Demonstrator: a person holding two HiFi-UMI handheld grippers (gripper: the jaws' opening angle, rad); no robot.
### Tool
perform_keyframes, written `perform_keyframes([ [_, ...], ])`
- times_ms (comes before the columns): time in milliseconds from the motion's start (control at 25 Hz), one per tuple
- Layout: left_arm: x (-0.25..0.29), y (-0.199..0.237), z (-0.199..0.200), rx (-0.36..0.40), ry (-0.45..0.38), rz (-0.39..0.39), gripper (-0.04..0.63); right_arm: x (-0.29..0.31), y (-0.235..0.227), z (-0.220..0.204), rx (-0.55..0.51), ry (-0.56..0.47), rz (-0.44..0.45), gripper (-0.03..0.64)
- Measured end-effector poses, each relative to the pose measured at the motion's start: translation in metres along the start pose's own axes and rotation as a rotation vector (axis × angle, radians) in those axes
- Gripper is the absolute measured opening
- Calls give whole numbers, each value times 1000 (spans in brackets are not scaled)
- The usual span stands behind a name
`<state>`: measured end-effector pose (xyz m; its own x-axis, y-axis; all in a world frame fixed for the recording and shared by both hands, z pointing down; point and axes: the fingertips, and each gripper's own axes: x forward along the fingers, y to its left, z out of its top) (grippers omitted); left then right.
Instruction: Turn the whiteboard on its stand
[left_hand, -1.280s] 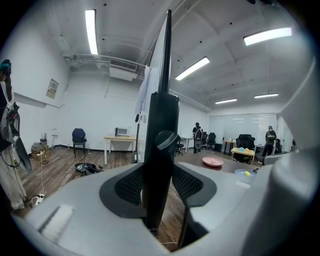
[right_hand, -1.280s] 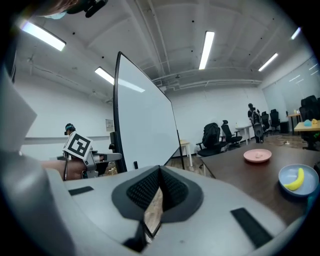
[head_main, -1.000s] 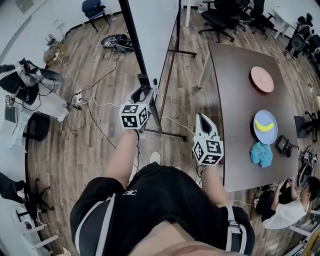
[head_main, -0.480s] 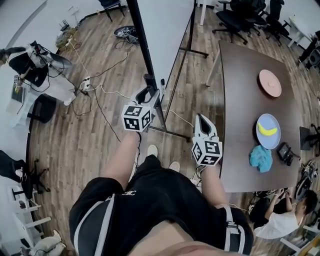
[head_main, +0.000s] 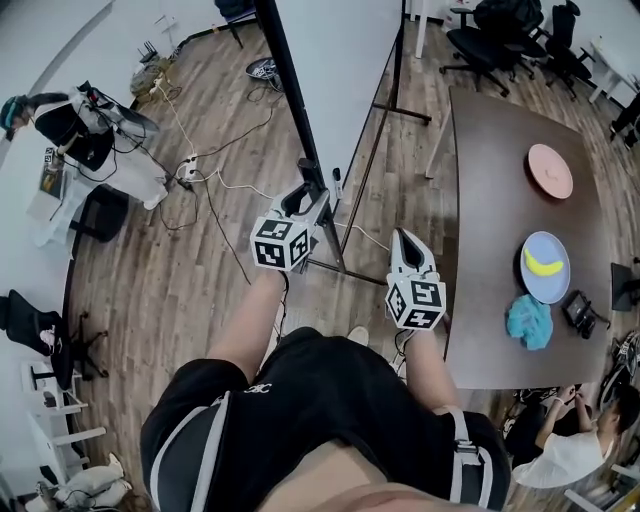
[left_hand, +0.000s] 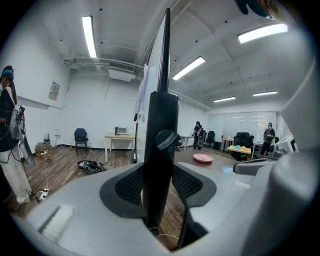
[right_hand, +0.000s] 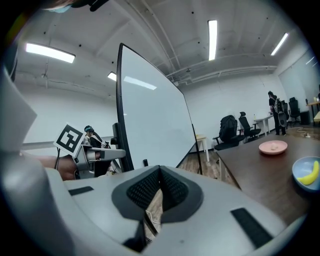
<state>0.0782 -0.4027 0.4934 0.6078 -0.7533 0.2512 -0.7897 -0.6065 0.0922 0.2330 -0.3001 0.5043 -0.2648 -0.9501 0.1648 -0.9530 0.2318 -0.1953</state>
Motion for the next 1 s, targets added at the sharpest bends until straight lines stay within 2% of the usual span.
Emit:
perform_keyframes([
  [800,-40,-44,-15,-8,-4,-81,176,-34,43,-6,-51,0,-6,6],
  [1000,-48,-51,-20,-15,-7,-93,176,-58,46,-11,-58,-1,-39,7],
])
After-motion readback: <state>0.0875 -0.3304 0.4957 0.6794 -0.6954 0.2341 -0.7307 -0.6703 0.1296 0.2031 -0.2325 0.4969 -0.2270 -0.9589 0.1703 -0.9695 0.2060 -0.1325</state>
